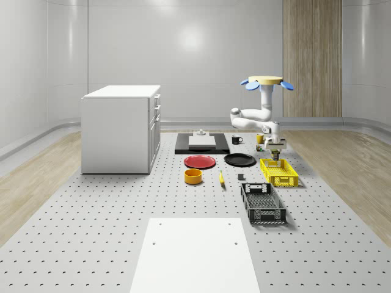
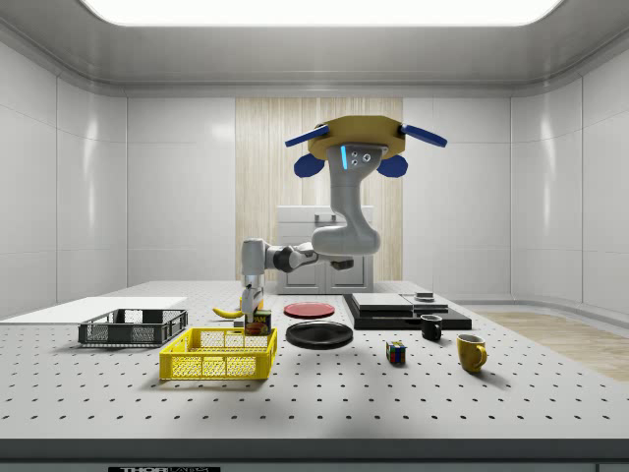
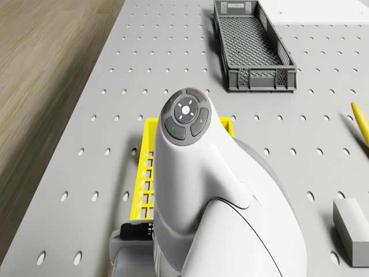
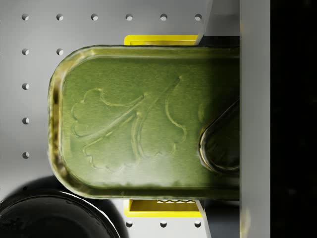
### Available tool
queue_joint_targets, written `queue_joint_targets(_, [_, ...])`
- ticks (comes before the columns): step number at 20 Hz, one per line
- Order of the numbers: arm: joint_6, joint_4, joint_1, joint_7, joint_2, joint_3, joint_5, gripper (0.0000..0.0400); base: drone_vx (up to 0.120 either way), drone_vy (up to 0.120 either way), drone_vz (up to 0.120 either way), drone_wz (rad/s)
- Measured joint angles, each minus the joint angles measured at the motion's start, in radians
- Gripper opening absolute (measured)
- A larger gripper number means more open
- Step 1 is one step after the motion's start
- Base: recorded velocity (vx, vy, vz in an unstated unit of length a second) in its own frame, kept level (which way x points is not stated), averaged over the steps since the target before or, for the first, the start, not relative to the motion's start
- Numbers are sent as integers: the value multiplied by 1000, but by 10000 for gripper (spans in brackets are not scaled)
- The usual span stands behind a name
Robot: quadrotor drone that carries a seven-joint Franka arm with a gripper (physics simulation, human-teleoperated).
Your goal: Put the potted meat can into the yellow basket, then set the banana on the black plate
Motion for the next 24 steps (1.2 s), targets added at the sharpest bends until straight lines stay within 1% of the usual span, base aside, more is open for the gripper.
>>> queue_joint_targets(1, [1, 0, 0, 0, -1, 0, 1, 288, 120, 0, -80, 0])
queue_joint_targets(6, [7, 0, -2, 1, -7, 0, 3, 288, 120, 0, 0, 0])
queue_joint_targets(9, [10, 0, -3, 2, -11, 1, 4, 288, 120, 0, -80, 0])
queue_joint_targets(11, [12, 1, -3, 3, -13, 0, 4, 288, 100, 0, 0, 0])
queue_joint_targets(18, [46, 18, -13, 3, -18, -66, -53, 287, 0, 0, 0, 0])
queue_joint_targets(24, [78, 42, -26, 3, -16, -135, -116, 287, 0, 0, 0, 0])
